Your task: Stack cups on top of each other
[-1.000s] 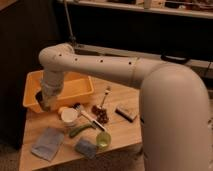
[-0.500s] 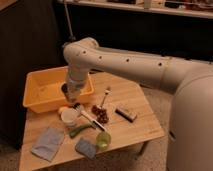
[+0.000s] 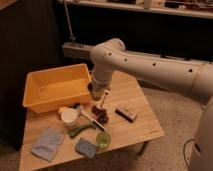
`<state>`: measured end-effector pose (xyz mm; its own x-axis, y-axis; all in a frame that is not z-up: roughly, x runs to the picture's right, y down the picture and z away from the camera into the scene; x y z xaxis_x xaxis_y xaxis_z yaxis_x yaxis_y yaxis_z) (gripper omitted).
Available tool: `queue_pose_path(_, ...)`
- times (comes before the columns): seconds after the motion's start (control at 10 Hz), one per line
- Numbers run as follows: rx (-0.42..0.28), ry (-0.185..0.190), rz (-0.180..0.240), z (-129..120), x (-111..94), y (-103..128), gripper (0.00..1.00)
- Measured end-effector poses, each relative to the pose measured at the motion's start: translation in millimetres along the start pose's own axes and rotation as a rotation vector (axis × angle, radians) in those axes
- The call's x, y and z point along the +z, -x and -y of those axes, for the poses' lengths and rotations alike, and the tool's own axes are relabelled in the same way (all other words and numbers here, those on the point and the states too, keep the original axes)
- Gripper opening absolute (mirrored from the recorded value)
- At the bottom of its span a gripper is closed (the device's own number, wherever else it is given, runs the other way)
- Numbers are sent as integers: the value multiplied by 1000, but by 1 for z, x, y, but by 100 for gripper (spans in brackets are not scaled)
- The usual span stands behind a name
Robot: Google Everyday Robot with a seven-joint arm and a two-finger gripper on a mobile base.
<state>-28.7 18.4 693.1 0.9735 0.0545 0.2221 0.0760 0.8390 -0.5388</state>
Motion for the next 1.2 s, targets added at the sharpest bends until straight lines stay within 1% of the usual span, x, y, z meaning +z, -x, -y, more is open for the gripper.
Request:
queue_pose_path(0.1, 55, -2, -28, -3, -1, -23, 0)
queue_pose_path(0.3, 129, -4, -55, -8, -3, -50, 0)
queue_pose_path(0.4, 162, -3, -55, -11, -5, -60, 0)
queue_pose_path(0.5, 172, 4, -45, -16, -5, -64, 0)
queue_pose_path(0.6, 163, 10, -35, -19, -5, -61, 0)
queue_pose_path(0.7, 144, 19, -22, -24, -3, -52, 0)
queue_pose_path(0.9, 96, 34, -2, -30, 2, -23, 0)
queue_pose_path(1.0, 88, 37, -7, -34, 2, -17, 0)
queue_pose_path(1.1, 84, 44, -16, -41, 2, -15, 0)
queue_pose_path(1.2, 80, 48, -16, -45, 2, -12, 0)
